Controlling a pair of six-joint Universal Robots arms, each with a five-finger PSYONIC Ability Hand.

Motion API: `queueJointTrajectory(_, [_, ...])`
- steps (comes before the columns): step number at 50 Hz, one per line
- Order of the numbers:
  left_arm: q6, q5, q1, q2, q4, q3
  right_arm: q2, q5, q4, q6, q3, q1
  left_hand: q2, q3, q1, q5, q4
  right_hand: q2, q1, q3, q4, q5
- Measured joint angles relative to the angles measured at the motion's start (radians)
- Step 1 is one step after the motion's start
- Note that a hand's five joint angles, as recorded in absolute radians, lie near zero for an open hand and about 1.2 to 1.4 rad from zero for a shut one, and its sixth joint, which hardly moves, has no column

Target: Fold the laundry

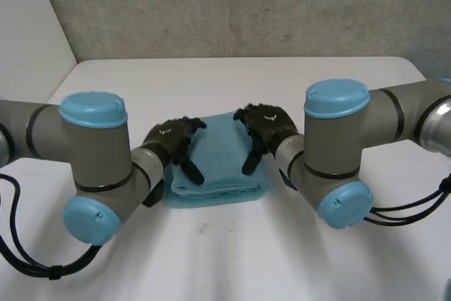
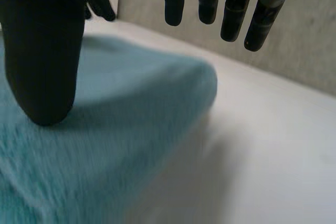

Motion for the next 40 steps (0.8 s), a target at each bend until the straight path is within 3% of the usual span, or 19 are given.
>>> queueJointTrajectory(13, [0.064, -0.005, 0.042, 0.050, -0.105, -0.004, 0.024, 0.001, 0.082, -0.013, -0.084, -0.049, 0.000, -0.018, 0.000, 0.000, 0.000, 0.000, 0.000, 0.000, 0.000, -0.010])
queueJointTrajectory(19, [0.077, -0.003, 0.056, 0.192, -0.138, 0.029, -0.110, 0.005, 0.100, -0.013, -0.094, -0.068, 0.000, -0.018, 0.000, 0.000, 0.000, 0.000, 0.000, 0.000, 0.000, -0.010])
queueJointTrajectory(20, [0.078, -0.001, 0.065, 0.257, -0.161, 0.053, -0.201, 0.012, 0.104, -0.014, -0.085, -0.085, 0.000, -0.018, 0.000, 0.000, 0.000, 0.000, 0.000, 0.000, 0.000, -0.010])
queueJointTrajectory(28, [0.079, 0.006, 0.152, 0.463, -0.351, 0.165, -0.509, 0.084, 0.111, -0.060, 0.035, -0.199, -0.001, -0.018, 0.000, 0.000, 0.000, 0.000, 0.000, 0.000, 0.000, -0.010])
queueJointTrajectory(34, [0.091, 0.027, 0.210, 0.536, -0.463, 0.190, -0.636, 0.124, 0.125, -0.149, 0.143, -0.279, -0.001, -0.018, 0.000, 0.000, 0.000, 0.000, 0.000, 0.000, 0.000, -0.010])
queueJointTrajectory(40, [0.106, 0.063, 0.222, 0.561, -0.486, 0.178, -0.664, 0.125, 0.151, -0.193, 0.196, -0.308, -0.001, -0.018, 0.000, 0.000, 0.000, 0.000, 0.000, 0.000, 0.000, -0.010])
